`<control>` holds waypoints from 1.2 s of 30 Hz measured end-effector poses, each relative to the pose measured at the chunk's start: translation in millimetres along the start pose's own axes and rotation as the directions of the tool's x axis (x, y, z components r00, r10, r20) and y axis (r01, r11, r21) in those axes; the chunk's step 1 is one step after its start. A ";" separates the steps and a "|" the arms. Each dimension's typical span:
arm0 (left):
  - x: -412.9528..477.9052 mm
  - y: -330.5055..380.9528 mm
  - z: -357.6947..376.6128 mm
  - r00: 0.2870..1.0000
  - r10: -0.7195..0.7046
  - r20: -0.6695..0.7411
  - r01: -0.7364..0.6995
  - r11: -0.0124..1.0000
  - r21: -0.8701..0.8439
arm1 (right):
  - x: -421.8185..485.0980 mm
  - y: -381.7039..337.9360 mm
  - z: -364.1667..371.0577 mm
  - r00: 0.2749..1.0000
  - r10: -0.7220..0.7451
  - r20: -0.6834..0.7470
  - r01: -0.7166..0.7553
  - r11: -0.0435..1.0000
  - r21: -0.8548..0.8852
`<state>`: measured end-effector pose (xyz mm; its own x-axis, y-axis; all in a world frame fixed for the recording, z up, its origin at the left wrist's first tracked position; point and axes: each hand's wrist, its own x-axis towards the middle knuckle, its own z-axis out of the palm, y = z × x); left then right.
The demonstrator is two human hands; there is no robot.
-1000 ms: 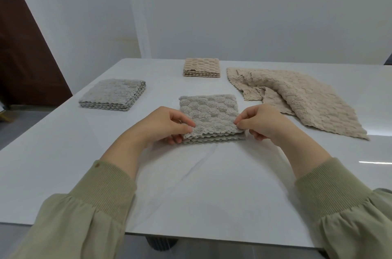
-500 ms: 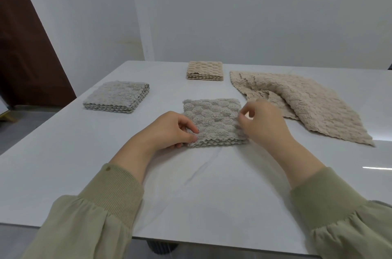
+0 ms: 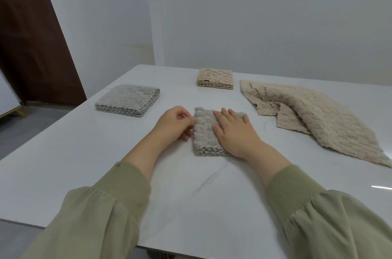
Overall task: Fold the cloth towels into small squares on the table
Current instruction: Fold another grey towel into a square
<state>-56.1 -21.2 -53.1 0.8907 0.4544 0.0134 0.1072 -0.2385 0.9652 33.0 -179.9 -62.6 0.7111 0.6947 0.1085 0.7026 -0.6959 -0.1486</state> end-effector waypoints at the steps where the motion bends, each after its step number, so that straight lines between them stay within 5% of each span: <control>1: 6.0 -2.0 1.0 0.998 0.006 -0.070 -0.009 0.999 -0.046 | 0.0 -0.3 -0.1 1.000 0.000 0.005 0.000 1.000 0.001; 13: 45.3 -2.0 22.6 0.961 -0.050 -0.270 0.044 0.999 -0.027 | 0.0 0.4 3.5 1.000 -0.009 -0.023 0.009 0.999 -0.035; 21: 41.9 -1.5 32.1 0.941 0.138 -0.308 0.020 0.888 0.459 | -2.3 -3.3 3.7 0.998 0.060 -0.023 -0.060 0.998 -0.017; 24: 34.2 -1.1 30.3 0.916 0.333 -0.226 -0.123 0.766 0.631 | -3.4 -1.4 3.1 0.999 0.044 -0.016 -0.044 0.998 0.046; 27: 27.7 4.5 22.9 0.848 0.530 0.013 -0.399 0.623 0.673 | -4.1 0.2 -1.6 0.992 0.068 -0.108 -0.042 0.972 0.230; 32: 20.3 3.6 34.7 0.915 0.235 0.329 -0.402 0.431 0.808 | -5.8 5.5 -3.3 0.991 0.097 -0.094 -0.087 0.991 0.101; 36: 19.4 -6.1 39.1 0.931 0.057 0.359 -0.346 0.440 0.828 | -3.8 12.0 1.1 0.991 0.132 0.025 -0.134 0.989 0.069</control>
<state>-22.2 -44.5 -68.9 0.9945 0.1013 -0.0264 0.1045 -0.9734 0.2038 38.7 -190.8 -65.8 0.7967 0.6011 0.0629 0.5978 -0.7683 -0.2291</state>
